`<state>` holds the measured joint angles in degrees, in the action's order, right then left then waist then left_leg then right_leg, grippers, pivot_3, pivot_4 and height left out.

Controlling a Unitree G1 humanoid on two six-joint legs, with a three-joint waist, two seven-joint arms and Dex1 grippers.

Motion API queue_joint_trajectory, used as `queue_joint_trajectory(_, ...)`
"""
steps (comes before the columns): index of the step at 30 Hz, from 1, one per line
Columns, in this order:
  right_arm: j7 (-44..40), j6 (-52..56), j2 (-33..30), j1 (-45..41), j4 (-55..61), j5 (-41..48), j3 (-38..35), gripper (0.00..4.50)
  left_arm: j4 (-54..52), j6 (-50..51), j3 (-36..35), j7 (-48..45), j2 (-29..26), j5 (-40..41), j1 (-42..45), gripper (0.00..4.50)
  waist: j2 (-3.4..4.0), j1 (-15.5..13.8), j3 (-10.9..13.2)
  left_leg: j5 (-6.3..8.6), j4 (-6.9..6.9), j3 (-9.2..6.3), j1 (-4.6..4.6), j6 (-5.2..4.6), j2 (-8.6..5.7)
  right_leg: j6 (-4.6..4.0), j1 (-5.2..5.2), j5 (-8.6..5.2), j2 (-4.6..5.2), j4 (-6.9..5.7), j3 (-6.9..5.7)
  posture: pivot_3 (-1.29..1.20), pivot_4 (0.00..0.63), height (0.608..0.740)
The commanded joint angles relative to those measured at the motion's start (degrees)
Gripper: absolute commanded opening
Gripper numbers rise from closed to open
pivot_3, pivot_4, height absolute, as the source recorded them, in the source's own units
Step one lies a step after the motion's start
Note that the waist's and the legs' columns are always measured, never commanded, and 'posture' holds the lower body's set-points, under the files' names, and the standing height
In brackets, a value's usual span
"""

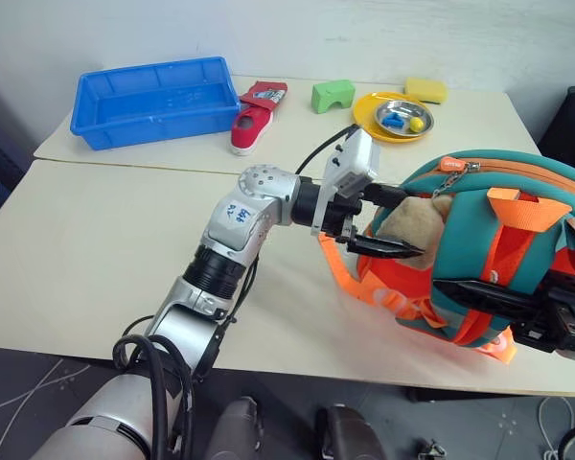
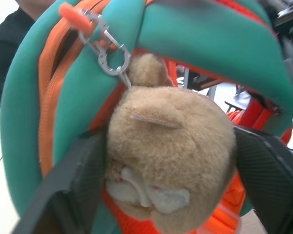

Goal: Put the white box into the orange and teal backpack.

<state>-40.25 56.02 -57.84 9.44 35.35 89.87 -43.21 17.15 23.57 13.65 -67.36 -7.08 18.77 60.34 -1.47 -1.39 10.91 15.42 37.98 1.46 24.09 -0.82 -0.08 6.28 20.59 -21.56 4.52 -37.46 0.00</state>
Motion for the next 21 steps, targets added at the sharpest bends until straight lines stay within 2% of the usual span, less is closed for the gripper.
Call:
queue_joint_trajectory(1, 0.5, -1.8, 0.3, 0.1, 1.6, 2.0, -2.3, 0.0, 0.5, -0.8, -0.4, -0.3, -0.3, 0.0, 1.0, 2.67, 0.0, 0.0, 0.0, 0.0, 0.0, 0.0, 0.0, 0.0, 0.0, 0.0, 0.0, 0.0, 0.0, 0.0, 0.0, 0.0, 0.15, 0.74)
queue_joint_trajectory(5, 1.1, -2.6, 0.5, 0.5, 1.9, 2.2, -2.1, 0.0, 2.9, -1.9, -2.2, -2.4, -2.8, 0.4, 2.7, 1.49, 0.0, 0.0, 0.0, 0.0, 0.0, 0.0, 0.0, 0.0, 0.0, 0.0, 0.0, 0.0, 0.01, 0.01, 0.0, 0.0, 0.15, 0.74)
queue_joint_trajectory(9, 1.5, -3.2, 0.6, 0.8, 1.9, 2.4, -2.3, 0.0, 9.0, -3.8, -4.6, -4.6, -7.6, -0.3, 6.1, 0.62, 0.0, 0.2, 0.0, 0.0, 0.0, 0.0, -0.01, 0.0, 0.01, 0.0, 0.02, 0.0, -0.01, 0.0, 0.0, 0.0, 0.15, 0.74)
queue_joint_trajectory(12, 1.1, -3.5, 0.7, 1.6, 1.6, 2.1, -3.1, 0.0, 17.8, -7.4, -5.3, -7.1, -11.3, -2.0, 10.1, 0.53, 0.0, 0.2, 0.0, 0.0, 0.0, 0.01, -0.01, 0.0, 0.0, 0.0, 0.02, 0.0, -0.01, 0.0, -0.01, 0.0, 0.15, 0.74)
queue_joint_trajectory(16, 0.7, -3.9, 1.4, 3.0, 1.9, 2.0, -3.9, 0.0, 30.1, -17.5, -2.6, -8.6, -11.8, -7.8, 13.3, 0.53, 0.0, 0.0, 0.0, 0.01, -0.01, 0.01, 0.0, -0.02, -0.02, 0.0, 0.02, 0.0, 0.0, 0.0, -0.04, 0.0, 0.15, 0.74)
queue_joint_trajectory(21, 1.2, -5.1, 2.8, 3.5, 2.6, 0.5, -3.0, 0.0, 35.8, -33.9, 4.9, -8.2, -10.4, -18.2, 8.0, 0.53, -0.01, 0.0, 0.0, 0.04, -0.01, 0.02, 0.03, -0.09, -0.06, 0.03, 0.01, 0.02, 0.05, -0.02, -0.03, 0.0, 0.15, 0.74)
